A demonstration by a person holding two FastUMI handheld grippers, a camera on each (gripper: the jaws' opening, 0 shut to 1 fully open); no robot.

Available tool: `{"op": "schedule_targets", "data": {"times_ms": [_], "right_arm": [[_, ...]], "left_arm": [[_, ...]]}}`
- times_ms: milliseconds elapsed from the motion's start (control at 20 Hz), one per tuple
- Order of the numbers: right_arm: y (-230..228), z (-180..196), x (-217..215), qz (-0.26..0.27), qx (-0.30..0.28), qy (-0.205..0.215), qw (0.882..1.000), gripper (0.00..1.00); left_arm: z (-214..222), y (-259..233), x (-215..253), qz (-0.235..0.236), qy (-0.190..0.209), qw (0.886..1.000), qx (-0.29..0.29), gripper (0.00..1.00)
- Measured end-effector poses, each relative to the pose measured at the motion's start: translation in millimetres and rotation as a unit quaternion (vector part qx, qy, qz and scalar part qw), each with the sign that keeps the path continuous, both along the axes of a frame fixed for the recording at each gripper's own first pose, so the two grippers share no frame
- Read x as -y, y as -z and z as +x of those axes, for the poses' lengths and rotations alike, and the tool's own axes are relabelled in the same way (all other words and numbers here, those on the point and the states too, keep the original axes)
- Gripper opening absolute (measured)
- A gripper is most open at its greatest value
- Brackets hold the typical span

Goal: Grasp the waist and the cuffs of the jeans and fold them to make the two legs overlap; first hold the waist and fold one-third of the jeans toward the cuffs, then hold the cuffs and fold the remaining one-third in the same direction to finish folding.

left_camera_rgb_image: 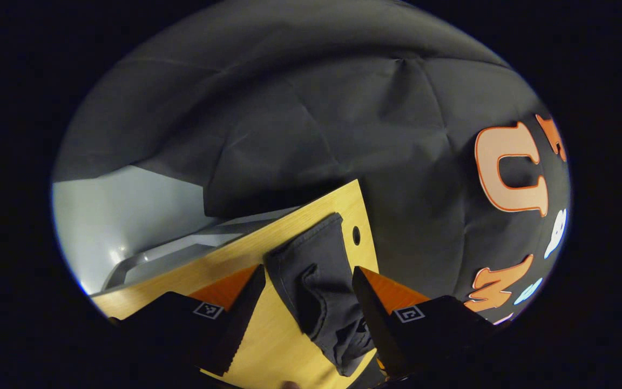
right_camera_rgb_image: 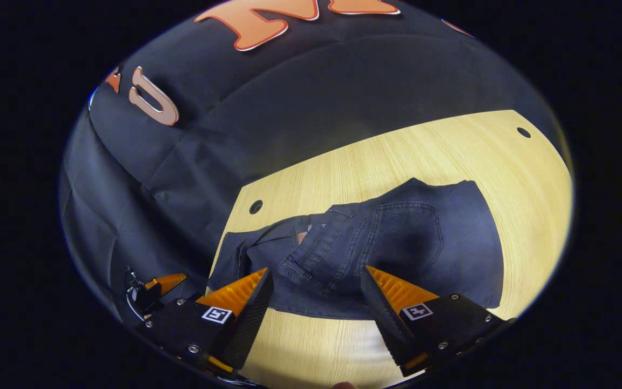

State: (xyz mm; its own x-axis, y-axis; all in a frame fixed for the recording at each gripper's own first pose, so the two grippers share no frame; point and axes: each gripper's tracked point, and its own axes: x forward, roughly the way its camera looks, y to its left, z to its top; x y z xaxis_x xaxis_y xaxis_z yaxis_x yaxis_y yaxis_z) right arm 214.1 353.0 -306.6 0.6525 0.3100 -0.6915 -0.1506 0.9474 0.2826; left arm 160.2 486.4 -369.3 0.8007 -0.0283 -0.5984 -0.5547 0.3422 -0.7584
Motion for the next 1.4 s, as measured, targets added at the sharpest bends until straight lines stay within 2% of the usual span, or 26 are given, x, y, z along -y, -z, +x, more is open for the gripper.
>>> {"op": "schedule_targets", "data": {"times_ms": [150, 250, 850, 950, 1100, 1250, 1350, 1400], "right_arm": [[2.7, 3.7, 10.9, -0.001, -0.007, 0.013, 1.0, 0.98], [3.6, 6.7, 16.6, 0.002, -0.012, 0.023, 1.0, 0.98], [7.7, 13.0, 38.2, 0.025, -0.031, 0.059, 0.997, 0.99], [8.7, 11.8, 40.6, 0.033, -0.035, 0.062, 0.997, 0.99], [7.5, 10.7, 44.6, 0.028, -0.034, 0.067, 0.997, 0.99], [3.7, 8.8, 50.7, 0.027, -0.034, 0.074, 0.996, 0.98], [1.7, 7.3, 56.8, 0.031, -0.035, 0.081, 0.996, 0.99], [1.4, 6.7, 60.1, 0.032, -0.035, 0.085, 0.995, 0.98]], "left_arm": [[26.5, 9.3, -5.7, -0.002, -0.01, 1.0, 0.009, 0.98], [23.8, 21.0, -0.8, -0.003, 0.001, 1.0, -0.003, 0.98], [24.1, 19.9, 3.2, -0.008, 0.037, 0.999, 0.024, 0.95], [39.8, 24.9, 18.5, -0.013, 0.053, 0.998, 0.029, 0.94], [62.0, 22.1, 55.2, -0.058, 0.079, 0.994, 0.051, 0.96], [82.1, 38.8, 69.3, -0.019, 0.097, 0.994, 0.04, 0.93], [83.1, 67.3, 61.4, 0.014, 0.075, 0.997, -0.017, 0.38], [78.3, 52.4, 61.3, -0.015, 0.064, 0.998, -0.007, 0.1]]}}
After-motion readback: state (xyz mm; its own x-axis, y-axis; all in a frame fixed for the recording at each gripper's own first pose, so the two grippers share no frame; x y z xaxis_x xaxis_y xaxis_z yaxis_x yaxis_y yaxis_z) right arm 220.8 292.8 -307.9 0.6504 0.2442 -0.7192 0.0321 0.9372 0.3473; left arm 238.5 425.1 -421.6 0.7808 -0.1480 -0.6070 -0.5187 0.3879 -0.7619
